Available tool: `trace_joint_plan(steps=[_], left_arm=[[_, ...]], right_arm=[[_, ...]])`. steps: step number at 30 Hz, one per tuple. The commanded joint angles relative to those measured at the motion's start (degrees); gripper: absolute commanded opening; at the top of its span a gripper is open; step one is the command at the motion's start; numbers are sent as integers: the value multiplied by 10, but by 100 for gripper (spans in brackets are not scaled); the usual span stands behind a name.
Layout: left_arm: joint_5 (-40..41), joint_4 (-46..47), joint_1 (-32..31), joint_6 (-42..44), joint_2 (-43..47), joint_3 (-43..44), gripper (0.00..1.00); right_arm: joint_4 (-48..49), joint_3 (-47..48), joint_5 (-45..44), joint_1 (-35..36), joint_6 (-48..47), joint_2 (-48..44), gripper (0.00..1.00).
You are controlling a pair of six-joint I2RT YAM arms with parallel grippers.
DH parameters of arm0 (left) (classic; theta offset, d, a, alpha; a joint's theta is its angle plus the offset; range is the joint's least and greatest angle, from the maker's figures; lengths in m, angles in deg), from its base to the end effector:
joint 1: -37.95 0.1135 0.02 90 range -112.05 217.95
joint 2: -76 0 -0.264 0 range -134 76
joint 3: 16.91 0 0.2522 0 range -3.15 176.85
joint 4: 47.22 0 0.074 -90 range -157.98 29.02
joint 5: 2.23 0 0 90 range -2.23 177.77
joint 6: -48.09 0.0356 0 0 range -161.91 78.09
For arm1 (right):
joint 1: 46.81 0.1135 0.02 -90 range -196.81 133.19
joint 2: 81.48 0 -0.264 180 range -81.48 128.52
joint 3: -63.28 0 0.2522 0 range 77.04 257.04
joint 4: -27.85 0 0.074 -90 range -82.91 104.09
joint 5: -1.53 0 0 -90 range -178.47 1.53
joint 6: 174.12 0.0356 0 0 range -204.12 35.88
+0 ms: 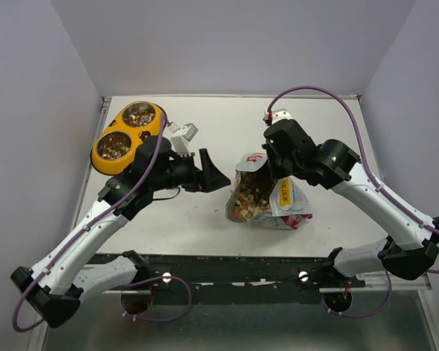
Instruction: Serve the pet food
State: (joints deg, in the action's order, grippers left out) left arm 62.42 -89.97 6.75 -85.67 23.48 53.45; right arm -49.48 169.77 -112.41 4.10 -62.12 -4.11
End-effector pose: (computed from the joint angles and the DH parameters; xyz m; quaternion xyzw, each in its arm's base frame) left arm 0.1595 -0.1144 0.3555 0.0274 0.8304 -0.4661 0.3040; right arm 0.1711 0.1877 0.4144 -0.1565 0.9035 0.0515 0.3958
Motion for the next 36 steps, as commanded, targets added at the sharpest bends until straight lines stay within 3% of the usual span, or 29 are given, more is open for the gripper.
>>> trace_joint_plan(steps=[1,4,8,18,23,27,29,31,33,36], left_arm=[[201,-118,-157,55,-114,168,89],[314,-218,-220,76,-215,271,88],[356,-269,-246,48,-291,350,80],[374,-227,-273,22,-252,286,77],[331,-191,-273,12,-263,265,64],[318,-203,-273,29,-310,308,58],[325,-218,-273,42,-330,334,49],[333,-236,-270,56,-345,359,24],[334,-252,-259,62,-352,380,10],[331,-256,-240,68,-345,382,4]], right_arm=[[107,18,6,2,5,-30,1],[105,21,7,3,6,-34,1],[100,20,7,2,7,-41,1],[100,-1,4,3,16,-67,1],[99,0,4,3,15,-70,1],[97,5,9,2,12,-66,1],[97,8,17,2,8,-63,1],[94,14,27,2,2,-56,1],[93,18,49,3,-12,-46,1],[90,31,86,3,-27,-26,1]])
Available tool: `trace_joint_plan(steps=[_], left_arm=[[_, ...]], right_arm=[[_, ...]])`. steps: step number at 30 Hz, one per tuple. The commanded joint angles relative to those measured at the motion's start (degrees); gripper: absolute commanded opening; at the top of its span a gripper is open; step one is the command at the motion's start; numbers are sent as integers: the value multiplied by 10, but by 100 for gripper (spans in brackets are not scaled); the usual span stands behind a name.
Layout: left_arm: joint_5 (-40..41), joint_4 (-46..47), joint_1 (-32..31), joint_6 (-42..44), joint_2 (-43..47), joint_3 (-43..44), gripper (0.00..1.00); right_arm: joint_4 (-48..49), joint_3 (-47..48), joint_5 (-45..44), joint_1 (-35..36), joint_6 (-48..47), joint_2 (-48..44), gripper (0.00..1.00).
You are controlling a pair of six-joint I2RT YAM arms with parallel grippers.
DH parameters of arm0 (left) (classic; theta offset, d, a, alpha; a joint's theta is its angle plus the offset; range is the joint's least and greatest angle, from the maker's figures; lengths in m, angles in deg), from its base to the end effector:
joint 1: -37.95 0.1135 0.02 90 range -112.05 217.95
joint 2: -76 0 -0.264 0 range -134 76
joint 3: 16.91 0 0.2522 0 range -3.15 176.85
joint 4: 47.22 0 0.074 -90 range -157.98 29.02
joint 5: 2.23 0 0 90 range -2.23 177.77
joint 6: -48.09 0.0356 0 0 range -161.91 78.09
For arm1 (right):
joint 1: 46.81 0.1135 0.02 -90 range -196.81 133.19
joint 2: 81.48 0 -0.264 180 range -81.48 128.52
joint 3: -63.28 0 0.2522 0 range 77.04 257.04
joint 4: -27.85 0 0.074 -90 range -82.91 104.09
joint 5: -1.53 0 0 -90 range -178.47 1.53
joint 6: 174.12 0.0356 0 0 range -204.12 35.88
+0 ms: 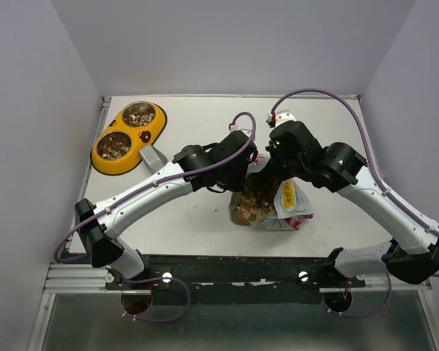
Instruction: Serve the pet food
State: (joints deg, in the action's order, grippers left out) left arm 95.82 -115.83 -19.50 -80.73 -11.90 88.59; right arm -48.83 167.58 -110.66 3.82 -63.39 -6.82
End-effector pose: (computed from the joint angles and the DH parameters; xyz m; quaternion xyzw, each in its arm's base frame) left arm 0.1761 -0.2666 0.3687 0.1291 0.9317 -0.2038 0.2714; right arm 0.1641 0.1787 0.4145 -0.1675 0.9004 0.0641 0.3963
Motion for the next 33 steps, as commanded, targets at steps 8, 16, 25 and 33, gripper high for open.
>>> trace_joint_plan(steps=[8,16,25,33], left_arm=[[21,-2,81,-18,83,-8,0],[14,7,171,-116,194,-25,0],[-21,84,199,-237,149,-40,0],[-7,91,212,-233,131,-10,0]], right_arm=[[102,89,292,6,-53,41,1],[132,154,409,7,-1,105,1],[3,246,317,7,-20,182,1],[-76,199,269,7,-14,183,41]])
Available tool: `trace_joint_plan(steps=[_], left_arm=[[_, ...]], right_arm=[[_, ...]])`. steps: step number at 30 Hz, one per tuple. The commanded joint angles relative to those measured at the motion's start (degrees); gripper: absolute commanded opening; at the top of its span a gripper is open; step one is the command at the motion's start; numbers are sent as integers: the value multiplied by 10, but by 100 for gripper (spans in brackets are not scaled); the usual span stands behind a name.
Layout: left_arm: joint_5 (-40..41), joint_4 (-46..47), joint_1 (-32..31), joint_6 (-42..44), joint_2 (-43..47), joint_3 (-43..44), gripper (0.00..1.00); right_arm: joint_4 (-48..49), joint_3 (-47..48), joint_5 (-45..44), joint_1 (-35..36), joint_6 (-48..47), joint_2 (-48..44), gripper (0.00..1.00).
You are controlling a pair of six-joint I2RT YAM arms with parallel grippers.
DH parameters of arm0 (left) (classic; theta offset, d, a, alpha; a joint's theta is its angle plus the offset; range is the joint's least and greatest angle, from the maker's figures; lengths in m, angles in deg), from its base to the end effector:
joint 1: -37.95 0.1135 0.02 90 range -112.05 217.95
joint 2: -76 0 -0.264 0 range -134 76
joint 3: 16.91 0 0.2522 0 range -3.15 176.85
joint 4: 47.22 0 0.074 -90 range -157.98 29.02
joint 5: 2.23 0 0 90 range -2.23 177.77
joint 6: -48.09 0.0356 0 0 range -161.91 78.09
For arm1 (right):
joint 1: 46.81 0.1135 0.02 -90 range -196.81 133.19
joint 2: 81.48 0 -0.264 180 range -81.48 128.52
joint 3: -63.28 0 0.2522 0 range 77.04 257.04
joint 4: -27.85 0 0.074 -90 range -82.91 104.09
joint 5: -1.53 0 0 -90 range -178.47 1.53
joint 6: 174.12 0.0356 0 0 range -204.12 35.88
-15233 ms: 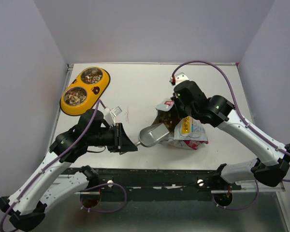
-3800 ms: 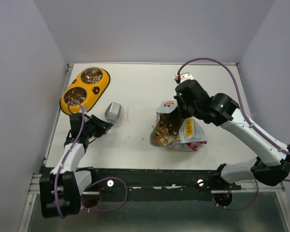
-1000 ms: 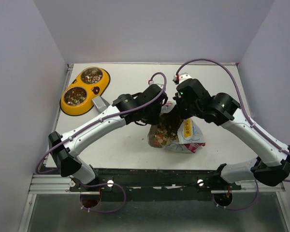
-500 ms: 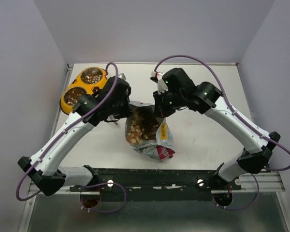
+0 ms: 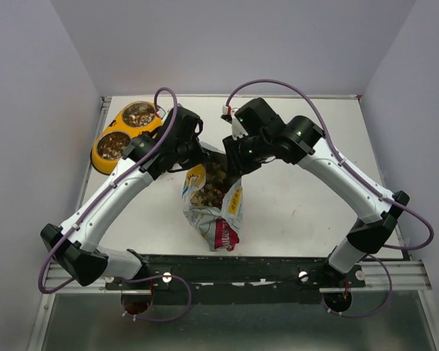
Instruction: Serve the pet food
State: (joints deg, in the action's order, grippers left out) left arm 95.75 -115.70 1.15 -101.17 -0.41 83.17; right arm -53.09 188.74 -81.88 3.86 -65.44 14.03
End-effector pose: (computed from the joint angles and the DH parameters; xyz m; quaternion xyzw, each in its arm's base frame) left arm 0.2163 -0.1557 0.3944 -0.2056 0.8982 -0.2420 0.3041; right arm 0.2077 0.2599 0.4172 -0.2778 0.8993 0.2342 0.2433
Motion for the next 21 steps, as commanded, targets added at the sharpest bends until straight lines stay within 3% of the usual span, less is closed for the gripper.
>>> trace_joint_plan(steps=[1,4,8,12,17,21], left_arm=[[-3,84,5,-33,15,48,0],[-2,75,5,-45,11,58,0],[0,61,1,-73,1,74,0],[-2,73,-11,-98,-8,78,0],[-6,86,-20,-127,-13,70,0],[51,67,-38,-143,-11,95,0]], right_arm=[[-35,-26,-14,7,14,-36,44],[-37,-43,10,7,47,-58,61],[-55,-39,29,10,110,-60,72],[-90,-22,12,16,158,-52,76],[-46,-47,16,31,213,-72,79],[-142,-25,-62,61,258,-28,77]])
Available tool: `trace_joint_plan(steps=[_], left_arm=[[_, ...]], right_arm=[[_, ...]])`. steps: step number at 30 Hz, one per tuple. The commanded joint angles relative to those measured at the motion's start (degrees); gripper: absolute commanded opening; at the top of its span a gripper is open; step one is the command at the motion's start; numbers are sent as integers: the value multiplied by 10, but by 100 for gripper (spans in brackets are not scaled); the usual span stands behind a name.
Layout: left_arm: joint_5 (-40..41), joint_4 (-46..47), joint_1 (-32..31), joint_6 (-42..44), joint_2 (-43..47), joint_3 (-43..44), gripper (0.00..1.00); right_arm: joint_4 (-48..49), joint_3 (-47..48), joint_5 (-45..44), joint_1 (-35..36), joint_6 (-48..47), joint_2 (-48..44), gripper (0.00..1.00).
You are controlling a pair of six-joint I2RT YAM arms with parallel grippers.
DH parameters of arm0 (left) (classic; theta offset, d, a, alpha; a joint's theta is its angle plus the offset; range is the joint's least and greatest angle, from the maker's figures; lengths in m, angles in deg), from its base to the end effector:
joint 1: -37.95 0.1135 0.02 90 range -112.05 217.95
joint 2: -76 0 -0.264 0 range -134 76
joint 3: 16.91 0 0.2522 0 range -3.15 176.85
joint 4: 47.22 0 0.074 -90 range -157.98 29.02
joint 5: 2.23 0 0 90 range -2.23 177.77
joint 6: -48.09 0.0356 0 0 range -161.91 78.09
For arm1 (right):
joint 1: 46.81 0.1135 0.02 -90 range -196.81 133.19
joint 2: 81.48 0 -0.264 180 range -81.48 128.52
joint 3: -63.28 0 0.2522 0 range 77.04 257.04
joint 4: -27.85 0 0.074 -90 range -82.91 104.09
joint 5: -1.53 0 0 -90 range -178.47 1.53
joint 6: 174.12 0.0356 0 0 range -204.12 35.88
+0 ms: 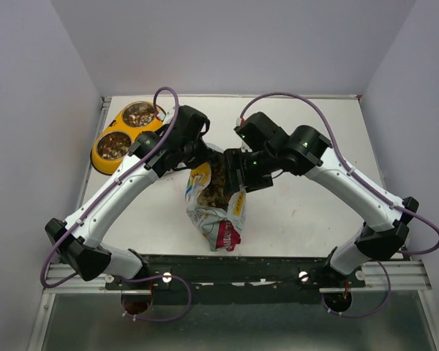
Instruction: Serve the pet food
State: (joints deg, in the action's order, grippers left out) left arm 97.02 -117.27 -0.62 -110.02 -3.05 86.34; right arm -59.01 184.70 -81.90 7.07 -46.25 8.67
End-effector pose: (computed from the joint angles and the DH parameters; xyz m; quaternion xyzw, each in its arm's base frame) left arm 0.2193 -0.1675 0.3978 -0.2648 0.8854 -0.2559 0.2836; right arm 0.1724 0.2432 0.4182 -0.1496 0.9420 0.2501 0.1663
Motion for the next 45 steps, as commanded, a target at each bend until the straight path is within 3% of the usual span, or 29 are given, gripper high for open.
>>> trace_joint_plan(steps=[1,5,6,9,16,19,21,23,24,28,32,36,40,45], left_arm=[[51,82,-21,-57,16,67,0],[86,104,-24,-58,28,60,0],[88,105,-24,-59,29,60,0],[114,102,-24,-62,35,59,0],[218,140,17,26,40,64,0],[223,158,31,90,28,75,0],[237,150,31,105,25,86,0],[240,148,31,100,29,79,0],[241,149,31,94,31,74,0],[240,131,29,71,19,88,0],[235,116,27,66,-1,111,0],[235,113,26,65,-5,113,0],[239,111,27,68,-4,114,0],[245,102,26,68,-10,121,0]], right_arm=[[-83,7,-81,38,76,20,75],[-83,-28,-95,44,99,-5,67],[-83,-32,-99,45,99,-8,61],[-83,-15,-114,45,86,-9,30],[-70,14,-136,46,-57,-32,1],[-62,-9,-118,44,-131,-48,1],[-63,-10,-135,45,-144,-53,7],[-57,14,-131,44,-149,-54,33],[-53,30,-113,45,-149,-53,53],[-2,51,16,49,-131,-52,82],[89,-59,-9,80,-123,-122,86],[121,-144,-88,82,-143,-168,87],[163,-172,-147,83,-167,-178,81],[194,-154,-105,93,-199,-135,72]])
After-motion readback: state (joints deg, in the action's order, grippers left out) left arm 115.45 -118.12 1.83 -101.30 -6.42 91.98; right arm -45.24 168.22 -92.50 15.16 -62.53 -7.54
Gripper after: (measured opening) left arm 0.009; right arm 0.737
